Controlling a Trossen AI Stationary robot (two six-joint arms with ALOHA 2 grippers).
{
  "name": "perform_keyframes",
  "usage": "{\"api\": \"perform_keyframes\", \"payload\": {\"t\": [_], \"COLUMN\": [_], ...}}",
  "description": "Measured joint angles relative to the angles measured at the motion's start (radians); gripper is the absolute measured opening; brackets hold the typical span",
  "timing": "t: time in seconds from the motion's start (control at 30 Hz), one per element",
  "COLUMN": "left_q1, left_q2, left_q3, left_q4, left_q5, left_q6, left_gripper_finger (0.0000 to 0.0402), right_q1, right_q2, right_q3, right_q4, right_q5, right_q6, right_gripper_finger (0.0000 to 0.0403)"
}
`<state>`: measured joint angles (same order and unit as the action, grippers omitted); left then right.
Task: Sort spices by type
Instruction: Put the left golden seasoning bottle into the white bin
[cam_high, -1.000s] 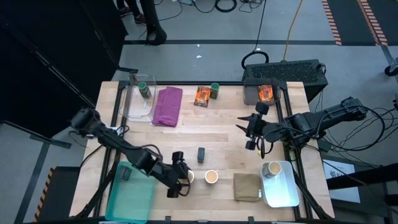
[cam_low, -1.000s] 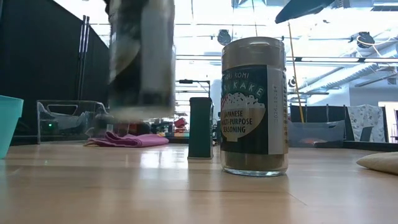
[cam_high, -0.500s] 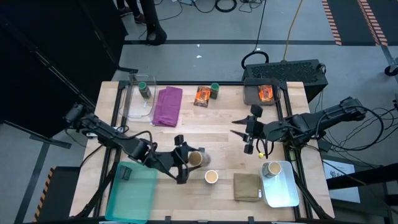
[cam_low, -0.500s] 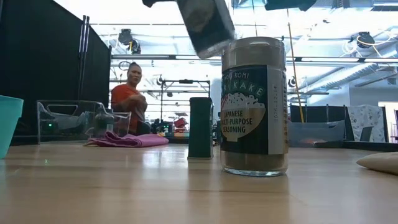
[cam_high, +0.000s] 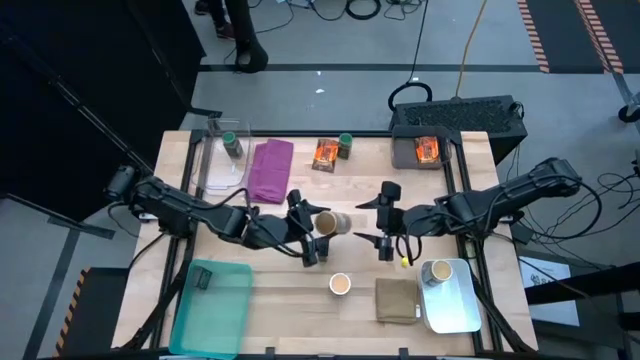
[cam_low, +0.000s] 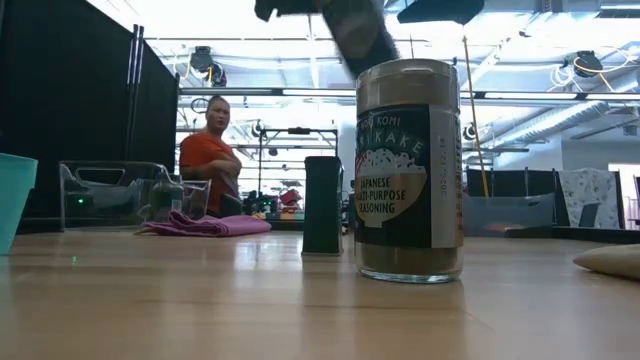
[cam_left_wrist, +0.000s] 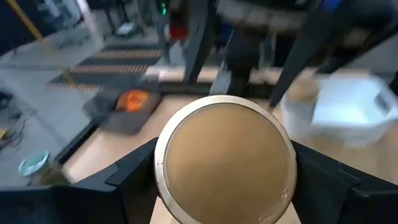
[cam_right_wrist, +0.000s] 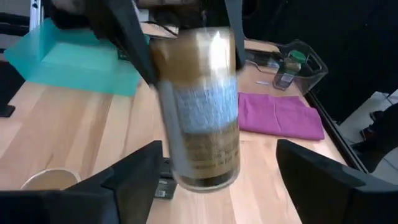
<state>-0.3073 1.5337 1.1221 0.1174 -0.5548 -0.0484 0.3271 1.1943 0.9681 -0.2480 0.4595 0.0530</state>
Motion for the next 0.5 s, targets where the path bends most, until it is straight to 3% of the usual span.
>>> {"api": "perform_keyframes", "payload": {"t": [0.37, 0.5], "left_q1": [0.007, 0.006], "left_q2": [0.000, -0.001], "left_q3": [0.001, 0.001], "left_q4": [0.193, 0.228], "left_q5": [0.046, 0.054], "left_q6": [0.075, 0.073], "left_gripper_finger": [0.0286, 0.0286], "right_q1": [-0.026, -0.034], "right_q2": [0.070, 0.101], "right_q3": [0.008, 0.008], "right_q4": [0.038, 0.115], "right_q5": [0.003, -0.034], "right_q6": [0.034, -0.055], "right_gripper_finger": [0.0313, 0.0313]}}
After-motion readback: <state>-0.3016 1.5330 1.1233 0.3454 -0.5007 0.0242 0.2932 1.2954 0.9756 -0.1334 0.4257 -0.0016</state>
